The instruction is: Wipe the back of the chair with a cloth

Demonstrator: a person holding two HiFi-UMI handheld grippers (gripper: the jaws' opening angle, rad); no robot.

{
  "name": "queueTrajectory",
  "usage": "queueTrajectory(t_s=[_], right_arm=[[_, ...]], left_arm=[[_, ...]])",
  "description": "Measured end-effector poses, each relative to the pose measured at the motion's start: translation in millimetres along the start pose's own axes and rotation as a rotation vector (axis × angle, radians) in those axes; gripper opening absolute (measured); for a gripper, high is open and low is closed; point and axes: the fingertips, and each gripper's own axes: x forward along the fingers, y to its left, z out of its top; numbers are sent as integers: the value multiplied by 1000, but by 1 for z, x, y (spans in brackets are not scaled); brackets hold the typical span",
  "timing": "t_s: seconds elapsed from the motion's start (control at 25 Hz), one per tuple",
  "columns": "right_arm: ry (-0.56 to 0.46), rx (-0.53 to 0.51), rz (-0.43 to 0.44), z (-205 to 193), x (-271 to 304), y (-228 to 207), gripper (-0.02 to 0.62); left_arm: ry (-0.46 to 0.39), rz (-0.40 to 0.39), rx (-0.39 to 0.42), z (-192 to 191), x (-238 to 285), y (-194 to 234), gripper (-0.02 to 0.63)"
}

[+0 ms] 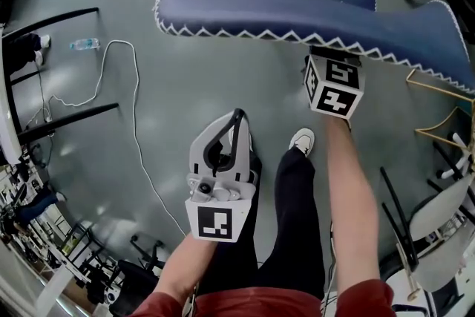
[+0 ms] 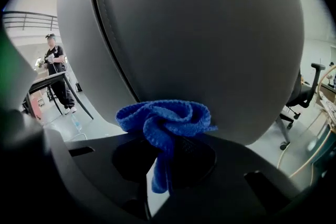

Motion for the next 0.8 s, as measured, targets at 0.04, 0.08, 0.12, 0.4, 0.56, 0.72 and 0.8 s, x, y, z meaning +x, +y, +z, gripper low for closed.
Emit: queueTrajectory(t_s=[0.04, 0.08, 0.12, 0.4, 0.56, 0.72, 0.8], right_arm=[[19, -5, 0, -4, 8, 2, 60], [40, -7, 0, -10, 17, 4, 60], [62, -5, -1, -19, 27, 6, 60], [104, 24, 4, -38, 51, 18, 60], [131, 29, 8, -47, 40, 16, 60], [86, 30, 48, -43, 6, 34, 60], [56, 39, 71, -34, -19, 42, 60]], left_arm=[[1, 0, 1, 1, -1, 3, 14], [2, 1, 3, -1, -1, 7, 14], [6, 2, 5, -5, -1, 11, 14], [25, 20, 8, -19, -4, 28, 14], [30, 18, 7, -11, -6, 22, 13], [18, 21, 6, -1, -14, 16, 14], [9, 29, 5, 8, -15, 12, 14]])
